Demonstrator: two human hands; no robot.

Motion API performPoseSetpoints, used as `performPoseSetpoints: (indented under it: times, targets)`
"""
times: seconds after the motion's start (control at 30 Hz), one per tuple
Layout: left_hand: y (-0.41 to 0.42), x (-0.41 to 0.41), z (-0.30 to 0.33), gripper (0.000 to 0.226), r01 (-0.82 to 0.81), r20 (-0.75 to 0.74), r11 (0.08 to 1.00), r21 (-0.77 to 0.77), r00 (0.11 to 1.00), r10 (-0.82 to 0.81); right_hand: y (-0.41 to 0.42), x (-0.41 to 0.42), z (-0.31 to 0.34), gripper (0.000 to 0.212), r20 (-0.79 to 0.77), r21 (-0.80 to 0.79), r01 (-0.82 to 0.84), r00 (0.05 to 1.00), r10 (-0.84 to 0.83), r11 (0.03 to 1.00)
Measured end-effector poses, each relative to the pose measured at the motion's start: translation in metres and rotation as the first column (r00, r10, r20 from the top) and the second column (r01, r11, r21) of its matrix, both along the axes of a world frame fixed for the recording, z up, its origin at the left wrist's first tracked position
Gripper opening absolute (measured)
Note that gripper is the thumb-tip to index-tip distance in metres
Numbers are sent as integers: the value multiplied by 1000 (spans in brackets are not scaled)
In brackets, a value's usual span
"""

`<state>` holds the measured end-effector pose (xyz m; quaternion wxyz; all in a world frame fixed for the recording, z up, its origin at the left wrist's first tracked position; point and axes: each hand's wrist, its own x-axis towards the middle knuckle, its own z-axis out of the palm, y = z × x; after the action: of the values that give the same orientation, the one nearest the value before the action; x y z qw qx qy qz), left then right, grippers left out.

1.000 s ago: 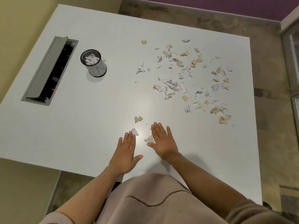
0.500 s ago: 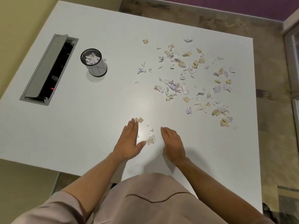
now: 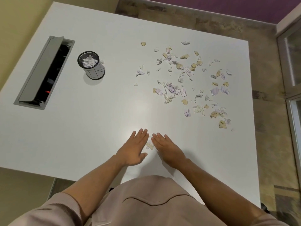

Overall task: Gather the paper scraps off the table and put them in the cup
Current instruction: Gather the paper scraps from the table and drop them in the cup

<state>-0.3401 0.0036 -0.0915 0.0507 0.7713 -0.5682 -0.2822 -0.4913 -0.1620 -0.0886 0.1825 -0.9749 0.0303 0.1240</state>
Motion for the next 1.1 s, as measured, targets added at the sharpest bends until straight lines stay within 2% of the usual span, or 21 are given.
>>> performPoseSetpoints:
  times: [0.13,0.2,0.27,0.33,0.4,0.5,0.57,0.63,0.77,0.93,1.1]
  targets:
    - [7,-12,5,61,-49,-115,995,-89,993,38,3,-14,15,58,26,114,45,998,-49,992]
    - [11,-15,13,54,-152,-146,974,-169,981,128,3,-20,22,46,119,149,146,979,-165,978]
    - [14,-17,19,51,-285,-91,930,-234,958,271,5,-26,24,44,147,136,286,941,-304,949]
    - [16,-23,26,52,-450,-43,871,-196,891,451,7,-29,27,55,104,109,365,921,-376,924]
    - [14,-31,32,45,-602,-71,788,-128,798,598,12,-28,28,67,7,106,416,908,-419,903]
    - [4,-43,35,40,-705,-141,709,-13,703,697,21,-19,26,74,-105,106,432,901,-422,896]
    - [-4,-46,35,38,-701,-170,713,18,701,693,29,-9,27,74,-122,117,399,915,-385,910]
    - [-10,-48,33,46,-663,-180,747,48,730,660,36,1,27,71,-159,104,373,921,-355,922]
    - [-19,-48,31,56,-604,-175,793,79,775,608,43,15,25,53,-209,104,419,896,-392,902]
    - [-28,-45,33,30,-526,-189,850,27,832,521,44,22,23,28,-221,178,511,854,-472,841]
    - [-30,-41,30,19,-522,-210,853,15,832,513,42,23,19,28,-175,139,525,847,-501,839]
